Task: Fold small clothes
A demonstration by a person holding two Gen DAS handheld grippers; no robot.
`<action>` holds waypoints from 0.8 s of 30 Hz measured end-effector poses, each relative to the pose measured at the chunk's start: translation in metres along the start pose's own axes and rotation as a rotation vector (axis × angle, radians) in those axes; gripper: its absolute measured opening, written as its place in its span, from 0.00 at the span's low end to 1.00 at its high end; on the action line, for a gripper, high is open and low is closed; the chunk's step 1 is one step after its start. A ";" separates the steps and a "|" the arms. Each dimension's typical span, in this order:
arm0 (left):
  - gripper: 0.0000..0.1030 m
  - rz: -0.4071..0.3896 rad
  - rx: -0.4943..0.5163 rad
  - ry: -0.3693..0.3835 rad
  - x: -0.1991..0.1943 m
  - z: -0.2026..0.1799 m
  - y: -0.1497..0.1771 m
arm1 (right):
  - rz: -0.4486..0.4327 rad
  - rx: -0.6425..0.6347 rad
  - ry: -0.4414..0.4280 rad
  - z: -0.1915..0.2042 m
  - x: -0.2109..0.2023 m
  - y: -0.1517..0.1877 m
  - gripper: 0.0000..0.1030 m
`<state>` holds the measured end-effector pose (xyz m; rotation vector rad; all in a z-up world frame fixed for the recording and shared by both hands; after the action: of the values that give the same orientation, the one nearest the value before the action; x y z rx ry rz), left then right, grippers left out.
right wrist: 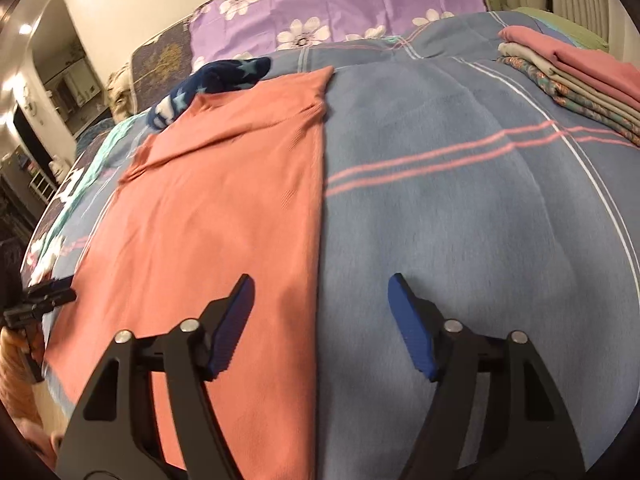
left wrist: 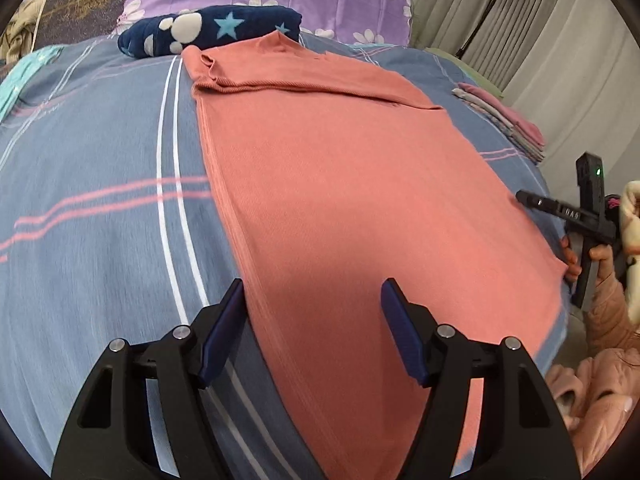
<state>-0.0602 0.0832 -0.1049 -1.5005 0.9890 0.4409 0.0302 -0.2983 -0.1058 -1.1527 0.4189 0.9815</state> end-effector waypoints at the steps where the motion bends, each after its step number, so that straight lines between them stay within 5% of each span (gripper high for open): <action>1: 0.67 -0.001 -0.014 0.022 -0.004 -0.002 0.004 | 0.013 -0.010 -0.012 0.000 -0.005 0.007 0.55; 4: 0.64 -0.007 -0.053 0.103 -0.015 -0.009 0.016 | 0.049 -0.023 -0.045 -0.005 -0.021 0.023 0.45; 8: 0.44 0.022 -0.036 0.117 -0.024 -0.020 0.035 | 0.097 0.006 -0.113 -0.009 -0.040 0.041 0.42; 19: 0.55 0.010 -0.054 0.173 -0.017 -0.024 0.037 | 0.166 0.110 -0.313 -0.008 -0.024 0.041 0.46; 24: 0.37 0.009 -0.038 0.166 -0.023 -0.028 0.046 | 0.171 0.057 -0.301 -0.007 -0.036 0.052 0.43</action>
<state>-0.1164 0.0686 -0.1097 -1.5867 1.1232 0.3471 -0.0308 -0.3158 -0.1123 -0.9100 0.3030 1.2634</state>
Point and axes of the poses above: each gripper's, at about its wrist camera, not at the fingertips, and x roughly the way its jaws point, z to its left, y to its underside, the point moved 3 cm from there along x, roughly the way its jaws point, and after that the axes turned 8 degrees about x, right-handed, at the moved point
